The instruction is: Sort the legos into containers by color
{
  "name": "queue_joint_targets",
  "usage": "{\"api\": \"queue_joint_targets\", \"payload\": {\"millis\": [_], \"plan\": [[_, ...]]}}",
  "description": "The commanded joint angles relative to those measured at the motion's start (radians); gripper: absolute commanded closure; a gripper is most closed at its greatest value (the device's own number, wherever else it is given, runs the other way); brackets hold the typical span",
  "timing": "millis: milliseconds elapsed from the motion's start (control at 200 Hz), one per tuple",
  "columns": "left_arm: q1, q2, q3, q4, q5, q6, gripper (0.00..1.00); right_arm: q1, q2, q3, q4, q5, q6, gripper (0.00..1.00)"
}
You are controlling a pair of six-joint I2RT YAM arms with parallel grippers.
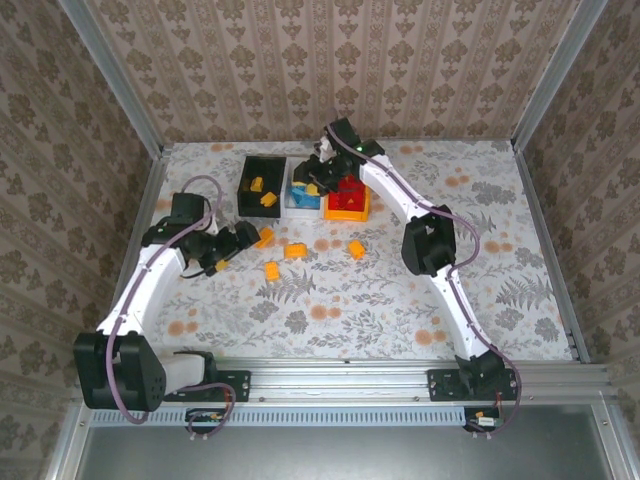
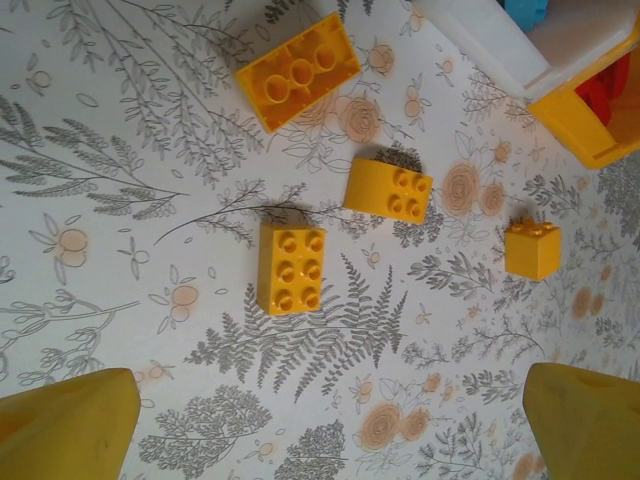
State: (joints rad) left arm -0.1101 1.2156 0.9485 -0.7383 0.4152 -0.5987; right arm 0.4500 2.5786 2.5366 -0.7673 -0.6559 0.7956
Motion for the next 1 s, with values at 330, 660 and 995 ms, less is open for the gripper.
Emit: {"api": "queue_joint_targets", "payload": {"millis": [330,660,995], "plan": [[0.006,0.041,0.0,-0.08,-0.004,0.066,0.0,-0.02,-0.031,0.053,-0.042,0.034,0.02,0.44],[-0.125,0.183,0.091,-0.103,-0.1,0.096,0.0,-0.035,-0.235,-0.005,-0.511,0.281,-0.367,0.43],[-0.159,0.246,0.115,-0.088,-0.116,0.083,0.0,0.002,-0.488,-0.574,-0.488,0.468,-0.56,0.37]]}}
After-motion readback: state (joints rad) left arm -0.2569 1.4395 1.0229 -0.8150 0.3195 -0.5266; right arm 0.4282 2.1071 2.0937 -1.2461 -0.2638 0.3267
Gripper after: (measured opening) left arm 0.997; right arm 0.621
